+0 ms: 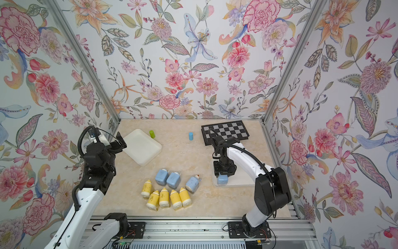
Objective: Place the pencil sharpeners by color into the storage box
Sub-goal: Place the pencil sharpener in the storage box.
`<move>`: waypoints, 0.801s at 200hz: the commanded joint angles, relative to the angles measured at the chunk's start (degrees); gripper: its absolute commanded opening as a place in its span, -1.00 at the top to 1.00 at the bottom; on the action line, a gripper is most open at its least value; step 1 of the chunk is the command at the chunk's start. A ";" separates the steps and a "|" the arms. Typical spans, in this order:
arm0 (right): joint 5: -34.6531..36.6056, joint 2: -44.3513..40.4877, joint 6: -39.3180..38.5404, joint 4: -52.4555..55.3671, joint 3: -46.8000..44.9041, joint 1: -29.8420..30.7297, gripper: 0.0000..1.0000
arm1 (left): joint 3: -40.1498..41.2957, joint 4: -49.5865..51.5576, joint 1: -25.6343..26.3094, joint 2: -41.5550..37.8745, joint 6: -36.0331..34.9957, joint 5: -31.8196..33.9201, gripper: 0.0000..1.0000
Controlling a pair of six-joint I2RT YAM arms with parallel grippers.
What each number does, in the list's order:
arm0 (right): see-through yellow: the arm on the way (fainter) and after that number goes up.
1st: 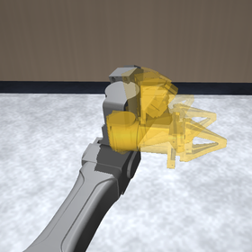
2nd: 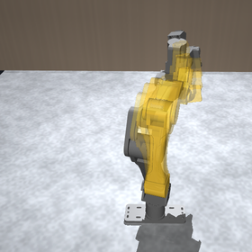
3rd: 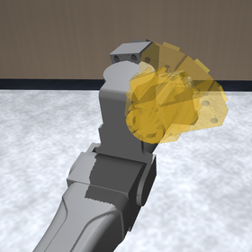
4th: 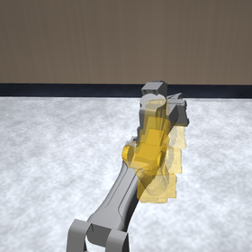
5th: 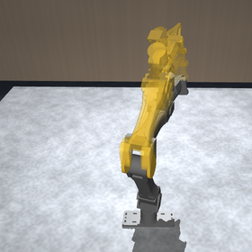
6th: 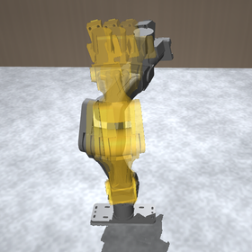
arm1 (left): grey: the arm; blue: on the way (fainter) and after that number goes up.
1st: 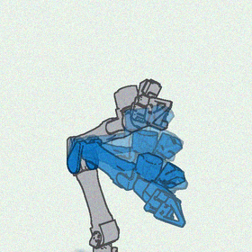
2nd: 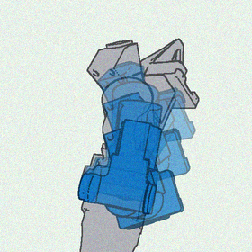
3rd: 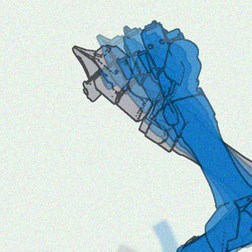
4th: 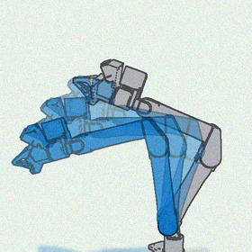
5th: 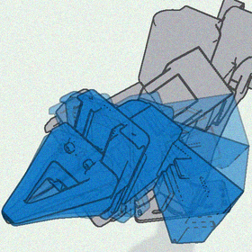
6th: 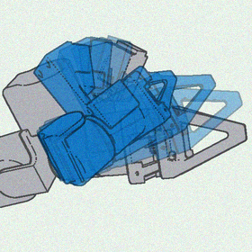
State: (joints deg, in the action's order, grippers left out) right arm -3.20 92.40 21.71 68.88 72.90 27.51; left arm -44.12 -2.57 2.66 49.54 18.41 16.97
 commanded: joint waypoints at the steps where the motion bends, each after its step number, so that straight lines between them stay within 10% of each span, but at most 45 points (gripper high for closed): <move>1: -1.27 0.15 1.58 -2.11 -1.47 -0.08 0.40 | 1.22 -0.42 0.49 -1.35 -0.96 1.21 -0.99; 160: -1.88 4.08 2.79 -6.59 -4.14 1.25 0.39 | 1.67 -0.24 1.01 -1.81 -1.28 2.01 -0.99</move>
State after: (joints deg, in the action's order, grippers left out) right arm -4.34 95.39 23.35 62.63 69.73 28.32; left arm -43.35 -2.59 3.03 47.99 17.80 17.47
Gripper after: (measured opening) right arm 0.565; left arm 0.995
